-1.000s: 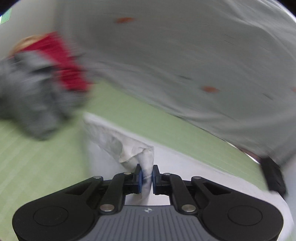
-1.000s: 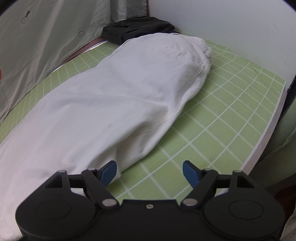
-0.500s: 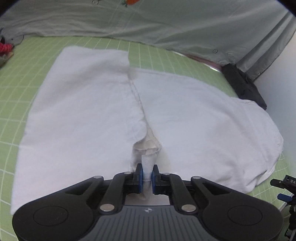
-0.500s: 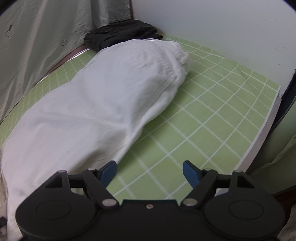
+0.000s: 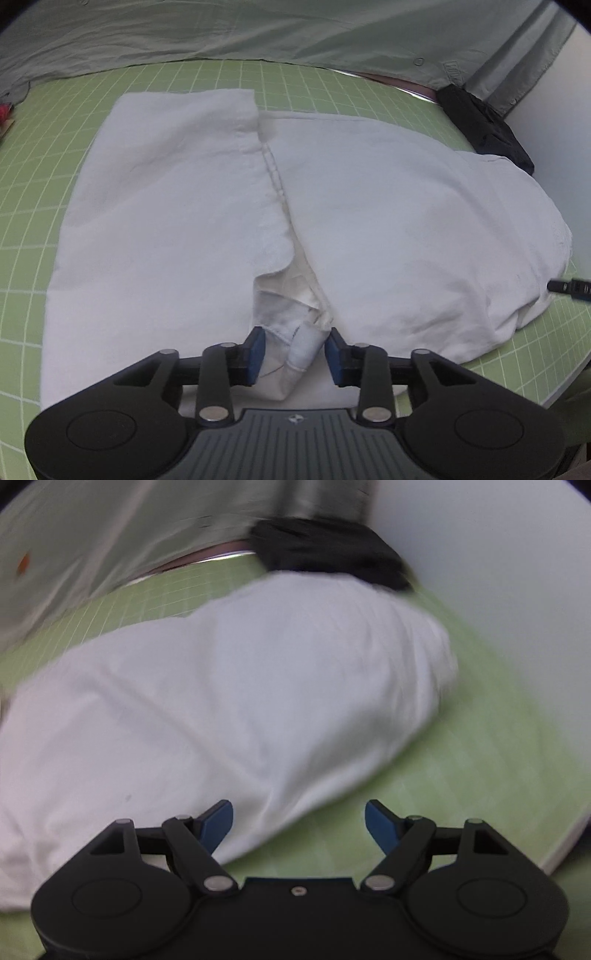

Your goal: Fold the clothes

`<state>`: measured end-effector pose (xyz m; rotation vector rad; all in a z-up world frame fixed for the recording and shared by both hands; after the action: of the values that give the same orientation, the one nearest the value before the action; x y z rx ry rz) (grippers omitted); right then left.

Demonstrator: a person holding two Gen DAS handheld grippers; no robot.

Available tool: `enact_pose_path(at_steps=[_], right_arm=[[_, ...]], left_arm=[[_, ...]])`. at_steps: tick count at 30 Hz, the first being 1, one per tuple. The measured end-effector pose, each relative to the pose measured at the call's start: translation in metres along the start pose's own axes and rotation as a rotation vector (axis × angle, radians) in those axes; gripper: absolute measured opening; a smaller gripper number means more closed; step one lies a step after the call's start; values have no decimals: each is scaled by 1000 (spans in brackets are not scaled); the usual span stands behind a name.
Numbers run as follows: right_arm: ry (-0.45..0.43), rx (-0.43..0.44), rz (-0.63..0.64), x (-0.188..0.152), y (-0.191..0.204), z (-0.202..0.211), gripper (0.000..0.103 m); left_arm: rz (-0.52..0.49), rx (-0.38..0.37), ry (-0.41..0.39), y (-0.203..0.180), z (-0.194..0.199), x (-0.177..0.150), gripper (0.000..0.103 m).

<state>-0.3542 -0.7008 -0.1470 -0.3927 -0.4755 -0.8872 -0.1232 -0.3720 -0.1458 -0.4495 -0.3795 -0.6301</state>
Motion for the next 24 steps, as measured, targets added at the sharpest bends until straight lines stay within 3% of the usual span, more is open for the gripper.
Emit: enact_pose_path(at_steps=[1, 3, 5, 8, 17, 24], right_arm=[[-7, -5, 42, 9, -3, 1, 81], [1, -1, 75, 22, -11, -2, 81], [10, 4, 55, 32, -25, -7, 82], [11, 29, -73, 36, -46, -21, 85], [19, 128, -486, 41, -107, -63, 97], [49, 231, -662, 33, -106, -93, 103]], left_arm=[[4, -5, -5, 0, 4, 4, 52], [22, -20, -33, 2, 14, 12, 72], [43, -28, -58, 5, 21, 20, 76], [87, 4, -78, 18, 23, 28, 84], [199, 128, -124, 45, 29, 40, 85], [243, 163, -136, 34, 31, 38, 85]])
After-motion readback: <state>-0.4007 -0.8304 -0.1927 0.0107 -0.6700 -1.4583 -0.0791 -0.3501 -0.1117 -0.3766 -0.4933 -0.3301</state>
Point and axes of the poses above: each gripper's, at about its wrist camera, not at the fingertips, and z roughly against the way its jaws point, y to its left, x to its top, the point moved 4 cm from there along -z, roughly the way its jaws point, and after that the axes turned 5 degrees about -x, right-handed, at the moved point
